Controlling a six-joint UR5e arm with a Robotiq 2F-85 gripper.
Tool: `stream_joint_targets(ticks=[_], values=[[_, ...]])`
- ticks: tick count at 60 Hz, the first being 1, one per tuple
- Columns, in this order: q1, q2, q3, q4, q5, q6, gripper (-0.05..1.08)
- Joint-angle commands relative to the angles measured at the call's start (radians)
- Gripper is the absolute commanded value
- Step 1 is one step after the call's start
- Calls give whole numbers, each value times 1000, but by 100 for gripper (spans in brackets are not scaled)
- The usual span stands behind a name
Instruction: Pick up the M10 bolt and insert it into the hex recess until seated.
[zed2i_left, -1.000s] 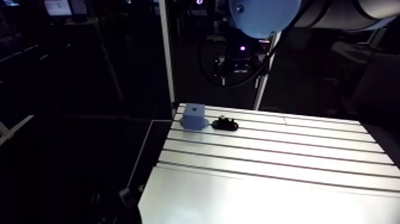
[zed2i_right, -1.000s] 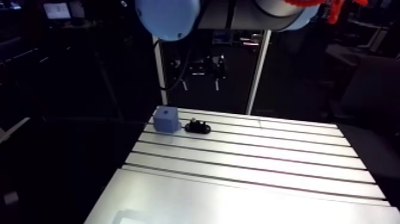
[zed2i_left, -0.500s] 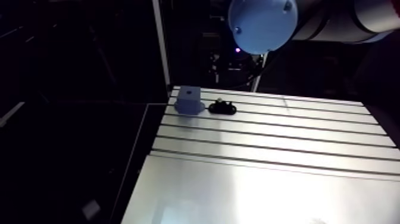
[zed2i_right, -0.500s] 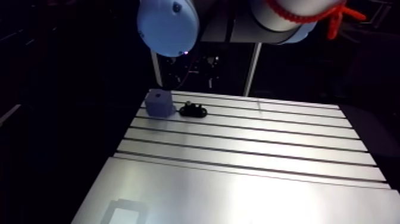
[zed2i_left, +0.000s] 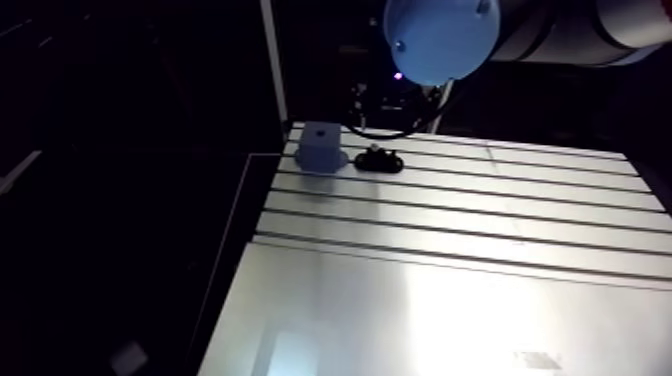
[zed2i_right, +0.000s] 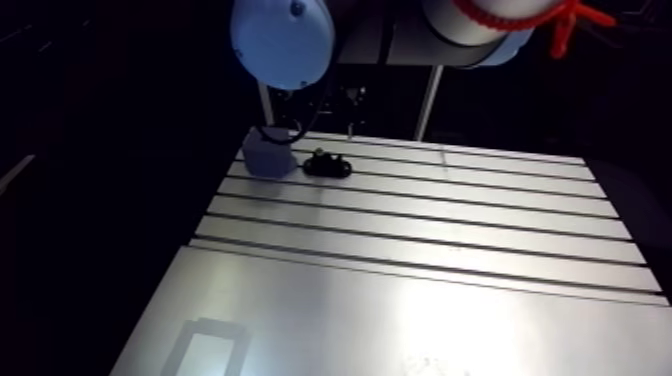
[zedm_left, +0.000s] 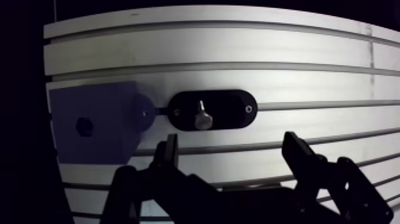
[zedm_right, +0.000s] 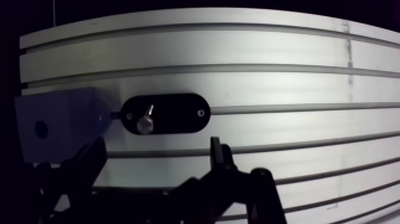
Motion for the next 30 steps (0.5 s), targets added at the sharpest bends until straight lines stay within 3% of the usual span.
stream_joint_targets(ticks=[1, 30], values=[[8, 35, -8, -9, 0, -20, 7], [33, 65, -15, -34, -3, -21, 15]])
